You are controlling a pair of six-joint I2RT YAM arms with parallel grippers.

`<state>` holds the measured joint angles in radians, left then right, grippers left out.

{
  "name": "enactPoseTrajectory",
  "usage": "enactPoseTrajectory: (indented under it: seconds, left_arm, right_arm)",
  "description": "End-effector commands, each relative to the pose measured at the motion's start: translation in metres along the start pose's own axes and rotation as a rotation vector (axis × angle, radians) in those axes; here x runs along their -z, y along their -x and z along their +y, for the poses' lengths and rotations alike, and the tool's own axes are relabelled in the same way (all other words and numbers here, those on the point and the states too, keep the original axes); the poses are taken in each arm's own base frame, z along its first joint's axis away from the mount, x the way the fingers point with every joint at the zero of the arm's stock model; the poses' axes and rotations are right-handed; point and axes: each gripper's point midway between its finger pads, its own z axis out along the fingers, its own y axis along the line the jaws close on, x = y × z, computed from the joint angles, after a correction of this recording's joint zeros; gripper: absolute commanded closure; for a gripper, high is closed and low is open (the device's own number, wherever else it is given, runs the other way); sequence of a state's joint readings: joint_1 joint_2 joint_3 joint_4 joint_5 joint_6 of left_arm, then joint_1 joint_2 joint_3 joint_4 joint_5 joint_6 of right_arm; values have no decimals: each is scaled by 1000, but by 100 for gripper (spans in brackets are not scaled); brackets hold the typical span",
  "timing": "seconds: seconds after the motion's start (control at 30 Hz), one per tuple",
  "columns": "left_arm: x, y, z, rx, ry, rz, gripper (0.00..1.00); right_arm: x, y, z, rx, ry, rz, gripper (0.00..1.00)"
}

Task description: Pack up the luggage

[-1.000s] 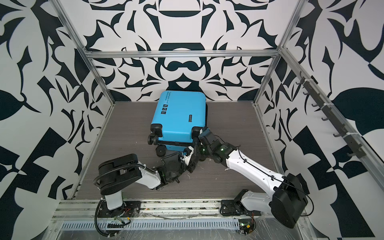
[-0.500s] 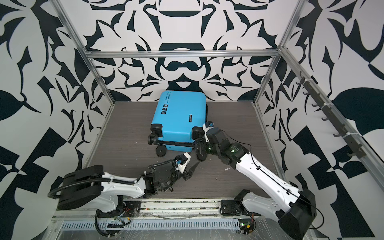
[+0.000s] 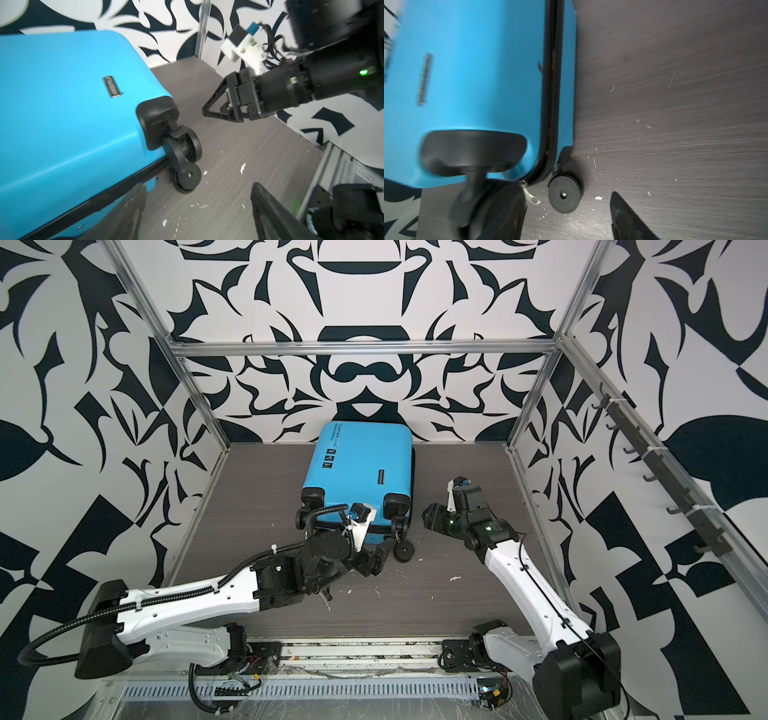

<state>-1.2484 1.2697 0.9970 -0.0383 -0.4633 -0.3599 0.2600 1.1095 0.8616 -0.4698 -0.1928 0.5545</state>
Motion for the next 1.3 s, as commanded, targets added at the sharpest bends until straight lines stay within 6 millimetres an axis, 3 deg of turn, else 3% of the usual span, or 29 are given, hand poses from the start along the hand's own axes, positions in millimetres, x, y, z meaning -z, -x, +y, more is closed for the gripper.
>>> enactPoseTrajectory:
  seconds: [0.0, 0.1, 0.23, 0.33, 0.47, 0.6, 0.7, 0.9, 1.27]
  left_arm:
    - [-18, -32, 0, 85, 3, 169, 17]
    - [-27, -28, -1, 97, 18, 188, 17]
    - [-22, -18, 18, 98, 84, 209, 17]
    - [2, -10, 52, 88, 189, 264, 16]
    - [51, -4, 115, 59, 358, 318, 16]
    - [92, -17, 173, 110, 493, 366, 13]
    - [104, -32, 198, 150, 532, 392, 10]
    - [81, -55, 217, 229, 493, 440, 8]
    - [34, -75, 228, 222, 455, 494, 6]
  right_arm:
    - [-13, -14, 3, -13, 55, 53, 34]
    - [-25, -30, 1, -21, 101, 84, 31]
    - [-36, -53, -4, -33, 134, 112, 30]
    - [-42, -67, -2, -27, 162, 128, 31]
    - [-50, -83, 14, 45, 196, 131, 37]
    - [-58, -92, 28, 139, 164, 97, 41]
    - [-61, -91, 31, 143, 169, 57, 40]
    - [-58, -86, 36, 164, 195, 10, 39]
    - [-57, -92, 9, 227, 171, -111, 38]
